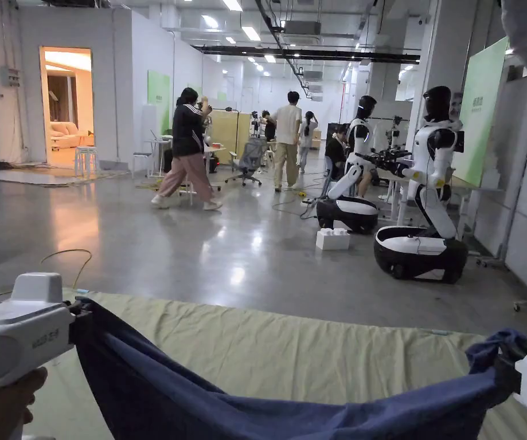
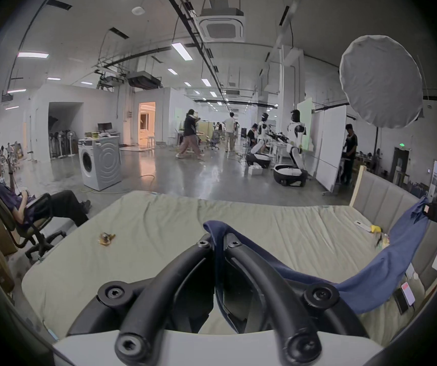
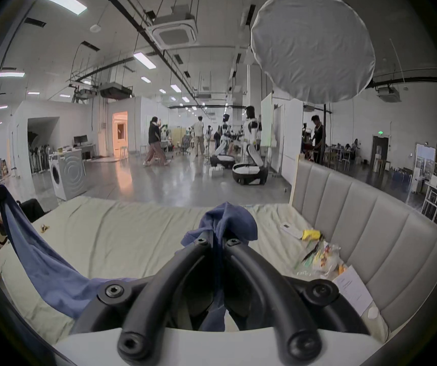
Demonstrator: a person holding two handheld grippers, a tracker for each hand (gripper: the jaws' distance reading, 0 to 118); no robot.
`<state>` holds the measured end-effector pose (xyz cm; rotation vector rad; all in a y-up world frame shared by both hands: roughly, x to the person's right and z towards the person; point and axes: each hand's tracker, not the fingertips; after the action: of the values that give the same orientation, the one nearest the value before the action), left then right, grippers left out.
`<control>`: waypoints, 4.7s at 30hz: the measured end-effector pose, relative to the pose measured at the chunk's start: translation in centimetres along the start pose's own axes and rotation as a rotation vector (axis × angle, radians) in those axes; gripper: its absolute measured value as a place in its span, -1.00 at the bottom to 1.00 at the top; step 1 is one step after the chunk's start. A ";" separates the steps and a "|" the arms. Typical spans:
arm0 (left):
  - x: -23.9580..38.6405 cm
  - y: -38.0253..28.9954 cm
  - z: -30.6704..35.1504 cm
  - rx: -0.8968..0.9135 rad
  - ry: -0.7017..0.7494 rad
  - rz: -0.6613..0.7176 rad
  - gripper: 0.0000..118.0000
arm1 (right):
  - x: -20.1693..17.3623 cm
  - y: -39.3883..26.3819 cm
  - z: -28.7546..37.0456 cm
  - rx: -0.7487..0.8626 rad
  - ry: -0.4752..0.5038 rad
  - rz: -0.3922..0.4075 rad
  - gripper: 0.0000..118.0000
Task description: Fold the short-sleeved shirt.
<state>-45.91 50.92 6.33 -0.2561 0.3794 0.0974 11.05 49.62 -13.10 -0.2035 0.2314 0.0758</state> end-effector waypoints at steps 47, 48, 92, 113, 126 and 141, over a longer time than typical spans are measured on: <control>-2.3 -13.7 -9.2 -0.195 0.067 0.015 -0.91 | -3.7 -9.1 -6.2 -0.138 -0.050 0.140 -0.91; -2.6 -15.6 -8.2 -0.232 0.060 0.024 -0.91 | -3.8 -10.9 -5.1 -0.173 -0.037 0.151 -0.91; 3.0 -19.4 3.1 0.128 0.175 -0.075 -0.80 | -18.4 -14.9 1.7 0.090 -0.004 -0.013 -0.69; -1.4 -19.3 1.4 0.015 0.082 0.034 -1.00 | -17.9 -16.0 2.6 0.161 0.003 0.112 -0.99; -12.5 -27.8 -6.2 -0.648 0.071 0.348 -0.57 | -18.1 -18.2 0.7 0.049 0.024 0.140 -0.99; -7.5 -32.6 -9.6 -0.676 0.210 0.177 -0.16 | -19.3 -20.9 -4.6 -0.085 0.060 0.163 -0.99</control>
<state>-51.61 16.62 7.99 -0.9050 0.5713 0.3768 -6.60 27.25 -8.92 -0.2716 0.3046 0.2419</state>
